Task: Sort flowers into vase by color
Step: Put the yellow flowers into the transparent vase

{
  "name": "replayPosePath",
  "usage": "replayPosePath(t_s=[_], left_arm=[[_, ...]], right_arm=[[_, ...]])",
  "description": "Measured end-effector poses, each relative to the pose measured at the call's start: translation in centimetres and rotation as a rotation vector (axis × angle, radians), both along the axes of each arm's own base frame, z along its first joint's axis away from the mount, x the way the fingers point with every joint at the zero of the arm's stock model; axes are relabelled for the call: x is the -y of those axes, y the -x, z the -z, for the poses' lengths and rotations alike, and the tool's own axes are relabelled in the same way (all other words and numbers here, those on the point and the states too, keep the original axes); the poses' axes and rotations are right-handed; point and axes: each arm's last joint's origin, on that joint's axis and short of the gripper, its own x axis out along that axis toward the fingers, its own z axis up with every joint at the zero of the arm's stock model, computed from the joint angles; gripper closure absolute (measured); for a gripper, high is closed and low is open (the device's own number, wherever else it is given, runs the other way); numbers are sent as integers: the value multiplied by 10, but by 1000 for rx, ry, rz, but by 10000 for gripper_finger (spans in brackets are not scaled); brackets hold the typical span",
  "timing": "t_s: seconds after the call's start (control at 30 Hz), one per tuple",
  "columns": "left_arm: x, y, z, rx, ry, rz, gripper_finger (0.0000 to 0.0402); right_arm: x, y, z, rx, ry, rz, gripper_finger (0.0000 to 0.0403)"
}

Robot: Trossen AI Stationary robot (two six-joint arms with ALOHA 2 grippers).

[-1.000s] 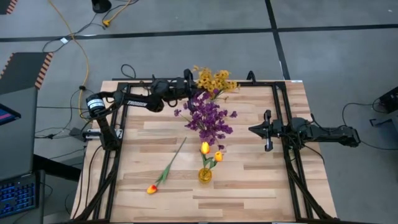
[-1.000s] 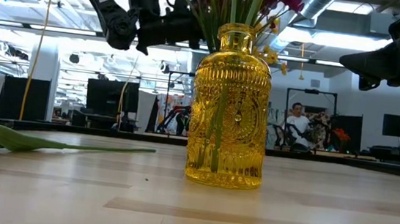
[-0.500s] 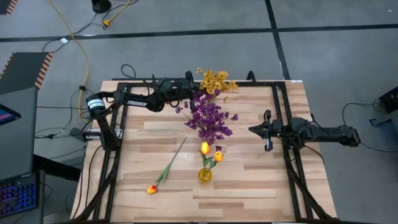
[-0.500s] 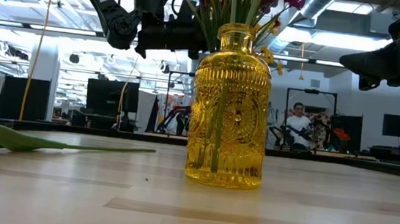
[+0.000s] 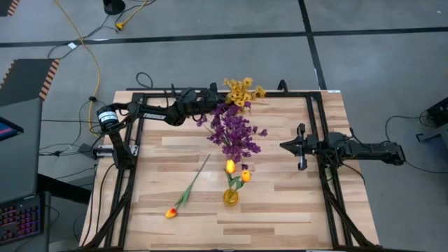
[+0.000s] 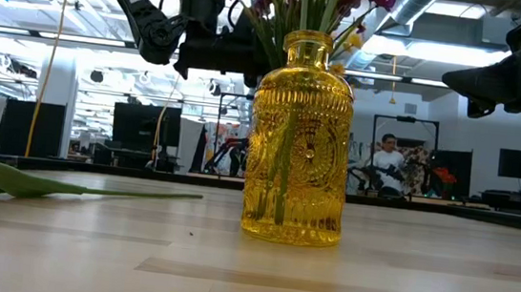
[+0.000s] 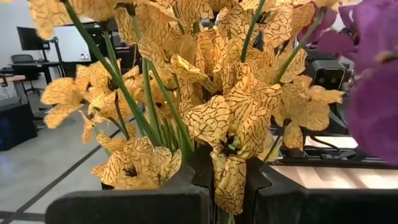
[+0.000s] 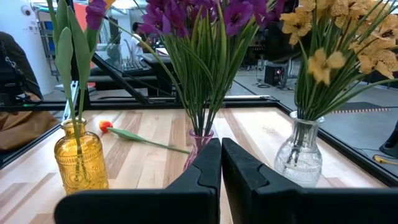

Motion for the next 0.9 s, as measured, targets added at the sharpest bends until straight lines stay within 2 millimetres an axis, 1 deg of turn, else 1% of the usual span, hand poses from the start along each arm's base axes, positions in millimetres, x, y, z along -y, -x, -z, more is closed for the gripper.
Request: replayPosePath(t_s=[0.1,0.17,0.47,0.67,0.9], left_arm=[[0,0,0,-1,7,-17,388],[0,0,0,0,11,-29,378],[0,0,0,4,20,-45,307],[2,4,-12,22,26,-24,267],[5,11,-20,-47,61,-53,226]], right_arm=[[0,0,0,1,0,0,360],[0,0,0,0,0,0,360],[0,0,0,1,0,0,360],[0,0,0,1,0,0,360],[0,0,0,1,0,0,360]])
